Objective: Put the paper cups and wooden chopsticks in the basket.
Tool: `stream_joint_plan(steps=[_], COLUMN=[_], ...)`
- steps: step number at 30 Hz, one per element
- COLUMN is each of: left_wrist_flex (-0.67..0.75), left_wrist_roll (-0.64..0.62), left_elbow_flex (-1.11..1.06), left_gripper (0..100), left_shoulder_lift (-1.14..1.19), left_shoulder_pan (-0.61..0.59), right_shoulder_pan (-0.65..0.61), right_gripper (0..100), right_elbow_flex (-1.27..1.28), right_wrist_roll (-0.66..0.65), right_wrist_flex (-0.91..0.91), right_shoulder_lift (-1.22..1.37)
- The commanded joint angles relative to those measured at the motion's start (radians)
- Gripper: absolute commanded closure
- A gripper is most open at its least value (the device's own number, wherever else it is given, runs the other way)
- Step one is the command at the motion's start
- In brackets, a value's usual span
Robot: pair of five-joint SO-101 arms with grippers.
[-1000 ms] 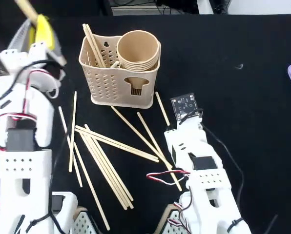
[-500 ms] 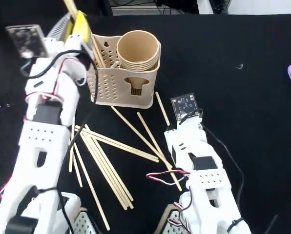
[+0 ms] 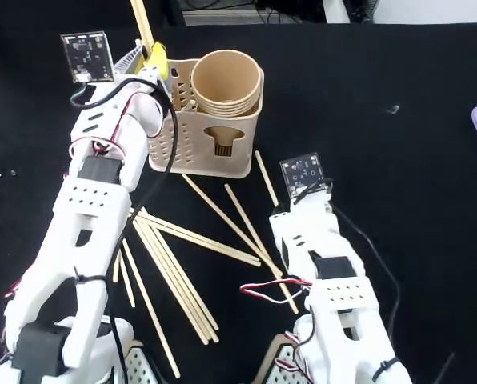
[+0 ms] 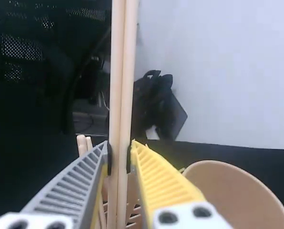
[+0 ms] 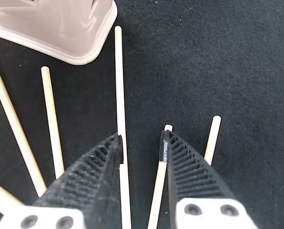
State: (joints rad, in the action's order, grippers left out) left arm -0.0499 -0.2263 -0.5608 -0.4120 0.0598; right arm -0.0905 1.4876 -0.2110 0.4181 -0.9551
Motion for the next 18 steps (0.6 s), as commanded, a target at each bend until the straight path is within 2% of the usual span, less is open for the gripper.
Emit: stream_joint_plan(steps=[1, 4, 12, 18], left_wrist_flex=[-0.061, -0.132, -0.153, -0.161], left_wrist_roll=[0.0, 0.0, 0.0, 0.005], left_elbow_flex=[0.071, 0.076, 0.082, 0.076], left_gripper=[95, 89, 90, 90], left_shoulder_lift=[0.0, -0.008, -0.02, -0.118], left_shoulder_pan=[0.007, 0.001, -0.001, -0.001], right_shoulder_pan=[-0.017, -0.017, -0.017, -0.008], right_gripper=[85.7, 85.7, 85.7, 85.7], right_elbow_flex=[-0.038, -0.036, -0.036, -0.041], right_wrist_roll=[-0.008, -0.008, -0.008, -0.006], right_wrist_flex=[0.002, 0.002, 0.002, 0.003], right_shoulder_lift=[-0.025, -0.025, -0.025, -0.025])
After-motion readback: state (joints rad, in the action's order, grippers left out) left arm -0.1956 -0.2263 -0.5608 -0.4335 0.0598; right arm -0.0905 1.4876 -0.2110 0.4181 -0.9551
